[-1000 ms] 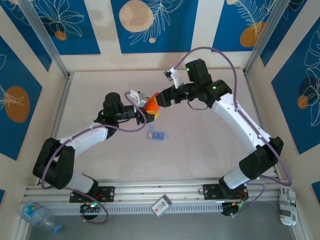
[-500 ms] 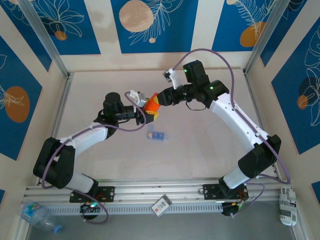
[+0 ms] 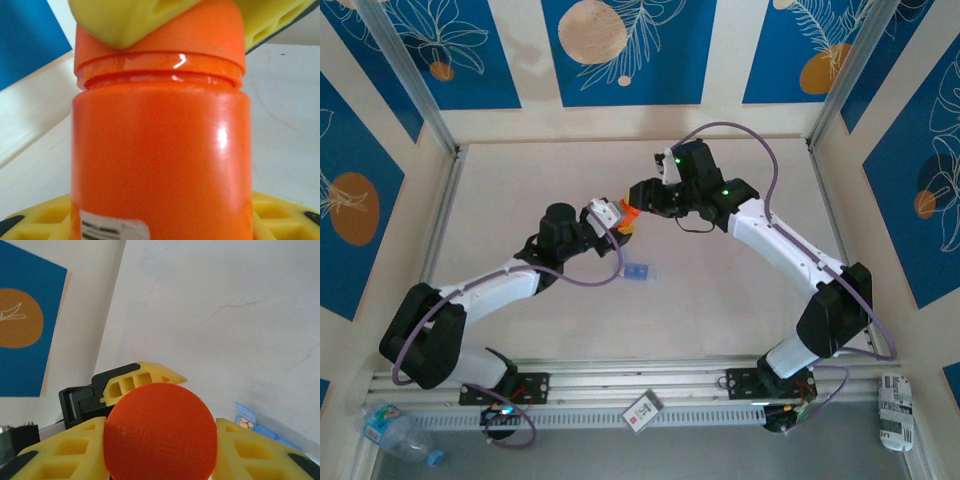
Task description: Sort the pills into containers
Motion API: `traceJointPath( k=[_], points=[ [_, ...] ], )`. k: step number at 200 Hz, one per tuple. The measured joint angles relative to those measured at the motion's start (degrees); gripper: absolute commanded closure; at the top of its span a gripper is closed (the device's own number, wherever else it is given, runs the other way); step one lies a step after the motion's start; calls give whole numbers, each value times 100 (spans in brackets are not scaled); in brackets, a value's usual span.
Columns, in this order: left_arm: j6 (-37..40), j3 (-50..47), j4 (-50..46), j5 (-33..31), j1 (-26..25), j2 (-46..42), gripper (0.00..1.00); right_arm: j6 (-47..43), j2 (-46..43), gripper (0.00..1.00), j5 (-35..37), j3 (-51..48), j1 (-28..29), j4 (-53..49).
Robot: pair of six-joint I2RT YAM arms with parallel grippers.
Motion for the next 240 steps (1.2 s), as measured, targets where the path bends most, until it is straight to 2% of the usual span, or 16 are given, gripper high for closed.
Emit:
traceJointPath(
  k=[22,40,58,75,113,167,211,240],
  points=[
    [35,-2,96,-101,-11,2,100,149,0,59,-22,7,-35,50],
    [-46,-2,249,-24,15,48,100,192,0,42,-201,52,-138,37],
    [-260,-2,525,310,120,109,100,199,-9,25,-446,101,-273,44],
    [-470,2,739,710,256,120,100,153,-85,18,-625,109,-407,37],
    [-1115,186,909,1867,710,286,100,-535,-627,16,-968,136,-750,-4],
    [-1825,776,695,3451,896,490,100,-2835,-599,17,-1537,1054,-776,-754],
    [-2059,911,529,4026,898,490,100,-3709,-101,18,-1537,1650,-514,-1416],
    [-2111,911,494,4168,898,498,100,-3923,72,23,-1447,1676,-396,-1692]
  ],
)
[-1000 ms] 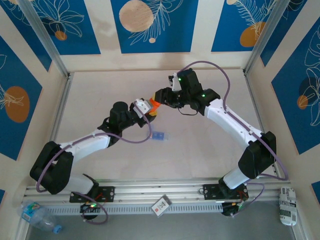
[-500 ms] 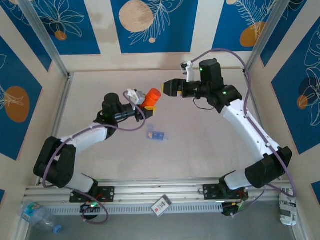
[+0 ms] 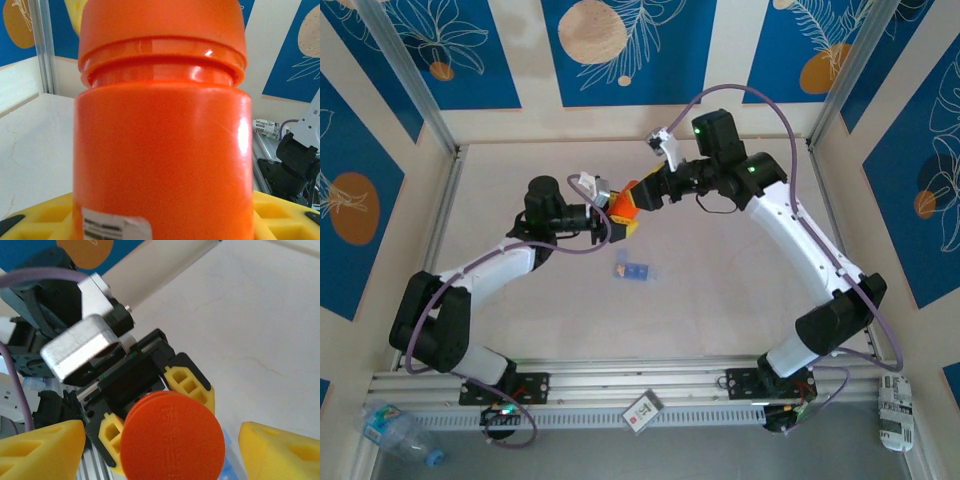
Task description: Sort the pills into containers
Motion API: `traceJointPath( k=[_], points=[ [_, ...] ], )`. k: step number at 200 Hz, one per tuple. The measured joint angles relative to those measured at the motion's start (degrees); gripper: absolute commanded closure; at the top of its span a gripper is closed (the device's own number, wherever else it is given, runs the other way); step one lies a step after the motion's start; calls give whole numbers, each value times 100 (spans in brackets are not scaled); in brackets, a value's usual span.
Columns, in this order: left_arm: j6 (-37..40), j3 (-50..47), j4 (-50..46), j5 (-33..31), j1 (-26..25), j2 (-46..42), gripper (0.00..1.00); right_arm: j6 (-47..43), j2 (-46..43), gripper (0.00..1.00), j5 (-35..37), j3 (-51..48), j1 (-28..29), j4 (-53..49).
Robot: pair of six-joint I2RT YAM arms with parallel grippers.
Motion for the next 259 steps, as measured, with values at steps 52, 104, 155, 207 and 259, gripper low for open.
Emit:
traceJointPath(
  k=[52,104,155,207,259],
  points=[
    [-11,0,2,74,4,9,100,-63,37,44,31,-11,7,-92],
    [-11,0,-103,129,35,63,100,59,37,59,-4,-177,9,44],
    [-4,-63,-229,-181,68,66,100,778,35,67,127,-584,17,675],
    [911,-444,-857,-1853,-245,-284,100,2470,35,69,846,-1294,240,1480],
    [1722,-691,-1134,-3442,-610,-435,100,3720,33,69,1766,-1698,538,1856]
  ],
)
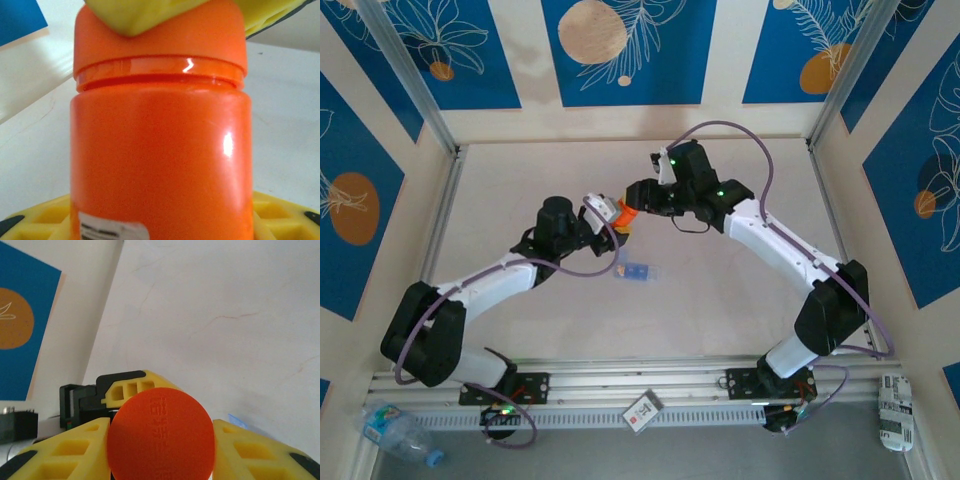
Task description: Sort the pills into containers
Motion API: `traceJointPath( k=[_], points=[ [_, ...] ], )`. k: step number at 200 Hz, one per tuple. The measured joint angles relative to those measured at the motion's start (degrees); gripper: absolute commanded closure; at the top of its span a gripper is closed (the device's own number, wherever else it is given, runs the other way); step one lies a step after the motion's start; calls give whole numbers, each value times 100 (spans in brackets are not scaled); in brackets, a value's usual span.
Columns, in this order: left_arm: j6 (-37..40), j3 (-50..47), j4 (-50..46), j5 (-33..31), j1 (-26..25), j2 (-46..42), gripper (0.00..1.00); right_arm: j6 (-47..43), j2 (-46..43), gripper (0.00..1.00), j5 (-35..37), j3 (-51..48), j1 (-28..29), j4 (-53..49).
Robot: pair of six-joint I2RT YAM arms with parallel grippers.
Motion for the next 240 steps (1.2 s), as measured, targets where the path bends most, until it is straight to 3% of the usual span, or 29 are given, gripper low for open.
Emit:
traceJointPath(
  k=[45,67,94,116,160,204,240],
  points=[
    [96,-9,114,-190,-42,2,100,249,2,65,120,70,7,-50],
    [-17,-9,350,-125,-33,39,100,273,2,58,-17,236,-101,-195],
    [-229,26,831,179,26,155,100,308,4,32,-439,514,-334,-420],
    [-378,35,1102,525,105,170,100,214,-9,21,-778,745,-527,-426],
    [-695,127,1235,1285,319,190,100,-404,-282,20,-1104,826,-828,-570],
    [-1134,404,1217,2218,492,321,100,-2435,-297,18,-1528,1178,-903,-1056],
    [-1285,555,1128,2656,503,345,100,-3320,-151,18,-1851,1416,-868,-1515]
  ],
)
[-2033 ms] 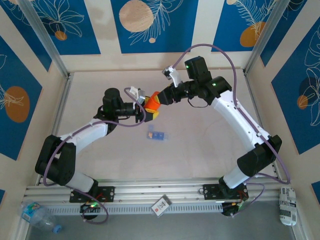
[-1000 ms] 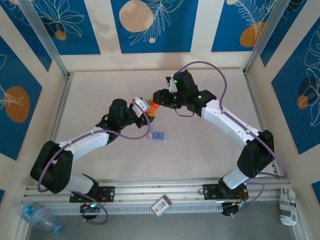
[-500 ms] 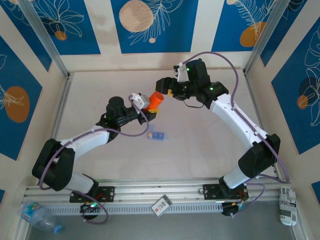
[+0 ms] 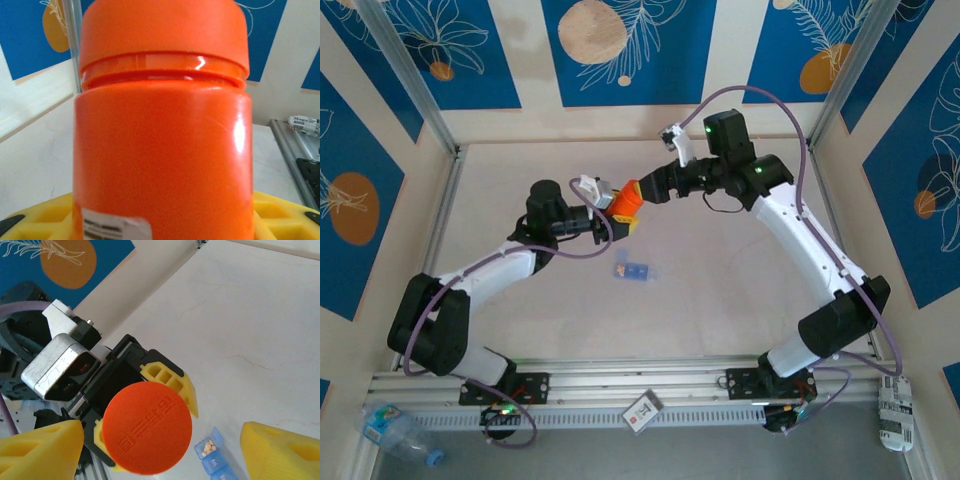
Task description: Sort the pills into containers
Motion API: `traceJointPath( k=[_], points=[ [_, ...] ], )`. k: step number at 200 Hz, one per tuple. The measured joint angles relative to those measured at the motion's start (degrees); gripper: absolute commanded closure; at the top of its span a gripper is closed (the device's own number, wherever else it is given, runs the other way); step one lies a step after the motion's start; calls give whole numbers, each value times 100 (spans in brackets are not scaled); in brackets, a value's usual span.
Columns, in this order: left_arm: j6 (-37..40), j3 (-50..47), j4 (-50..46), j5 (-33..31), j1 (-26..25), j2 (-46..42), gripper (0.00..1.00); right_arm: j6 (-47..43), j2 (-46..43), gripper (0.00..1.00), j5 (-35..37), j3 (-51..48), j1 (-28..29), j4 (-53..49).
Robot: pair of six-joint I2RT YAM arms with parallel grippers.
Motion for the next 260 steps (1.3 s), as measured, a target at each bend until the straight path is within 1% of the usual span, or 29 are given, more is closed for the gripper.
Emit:
traceJointPath(
  k=[23,56,66,101,110,158,177,197,216,230,260],
  points=[
    [-68,42,-44,162,0,0,100,-273,160,20,-52,184,83,-173],
    [-105,42,-118,280,0,2,100,-442,269,28,-83,195,164,-332],
    [-105,42,-118,306,0,2,100,-450,297,32,-101,195,177,-348],
    [-129,42,-170,337,15,11,100,-498,315,54,-240,195,181,-378],
    [-133,42,-188,339,26,11,100,-516,317,57,-249,195,181,-374],
    [-144,50,-304,356,39,11,100,-295,313,67,-262,63,208,-223],
    [-131,50,-498,334,59,13,100,-13,293,68,-192,-170,240,76],
    [22,50,-743,118,57,13,100,428,258,68,44,-428,306,437],
    [291,44,-935,-258,15,4,100,981,184,70,372,-719,380,807],
    [496,-17,-990,-658,-68,-33,100,1493,107,71,621,-975,435,1113],
    [844,-341,-988,-1744,-328,-197,100,2546,35,72,1137,-1458,603,1624]
  ],
)
